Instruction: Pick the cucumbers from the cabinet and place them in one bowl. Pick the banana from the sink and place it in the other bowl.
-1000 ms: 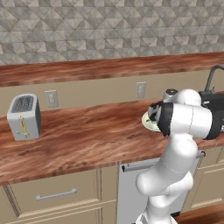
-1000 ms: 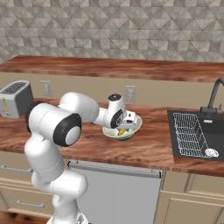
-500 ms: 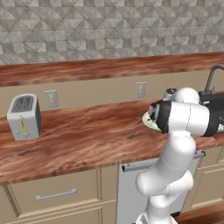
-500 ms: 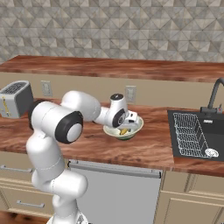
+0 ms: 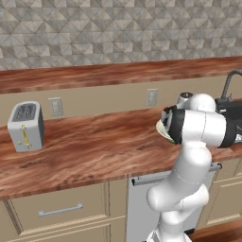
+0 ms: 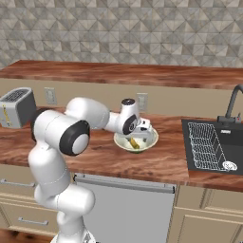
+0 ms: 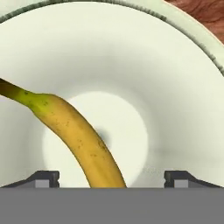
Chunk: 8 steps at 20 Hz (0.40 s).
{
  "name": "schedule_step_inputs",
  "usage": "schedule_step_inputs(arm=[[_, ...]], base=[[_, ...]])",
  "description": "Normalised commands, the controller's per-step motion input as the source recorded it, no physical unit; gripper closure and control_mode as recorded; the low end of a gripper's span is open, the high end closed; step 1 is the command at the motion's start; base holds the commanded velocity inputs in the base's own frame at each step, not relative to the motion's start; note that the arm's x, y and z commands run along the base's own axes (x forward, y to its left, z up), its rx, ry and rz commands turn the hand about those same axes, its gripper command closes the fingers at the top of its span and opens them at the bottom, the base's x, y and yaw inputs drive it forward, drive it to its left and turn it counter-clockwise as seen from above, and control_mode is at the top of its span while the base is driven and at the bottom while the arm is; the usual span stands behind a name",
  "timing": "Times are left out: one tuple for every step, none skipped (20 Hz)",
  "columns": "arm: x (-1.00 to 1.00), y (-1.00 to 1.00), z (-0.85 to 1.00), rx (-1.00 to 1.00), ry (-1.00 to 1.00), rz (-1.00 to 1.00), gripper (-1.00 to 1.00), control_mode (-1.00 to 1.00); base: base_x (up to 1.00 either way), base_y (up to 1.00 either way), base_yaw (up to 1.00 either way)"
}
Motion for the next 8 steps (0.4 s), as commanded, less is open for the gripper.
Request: schedule_step_inputs(arm=[[0.0,-0.02,0.65,0.08,0.08,0.0,-1.0,-1.0],[0.0,0.0,0.76,0.1,0.09,0.0,-1.0,-1.0],[0.0,0.0,0.84,0.1,0.12,-0.01,-1.0,-1.0],[0.0,0.0,0.92,0.1,0.09,-0.02,-1.0,-1.0],[-0.04,0.0,0.95,0.1,0.09,-0.03,-1.0,-1.0],[-0.17,0.0,0.96,0.08,0.06,-0.04,-1.0,-1.0],[-0.31,0.0,1.0,0.06,0.05,-0.04,-1.0,-1.0],[-0.42,0.0,0.95,0.04,0.02,-0.06,-1.0,-1.0]], base=[[0.0,0.0,0.0],[0.0,0.0,0.0],[0.0,0.0,0.0],[0.0,0.0,0.0],[0.0,0.0,0.0],[0.0,0.0,0.0],[0.0,0.0,0.0],[0.0,0.0,0.0]])
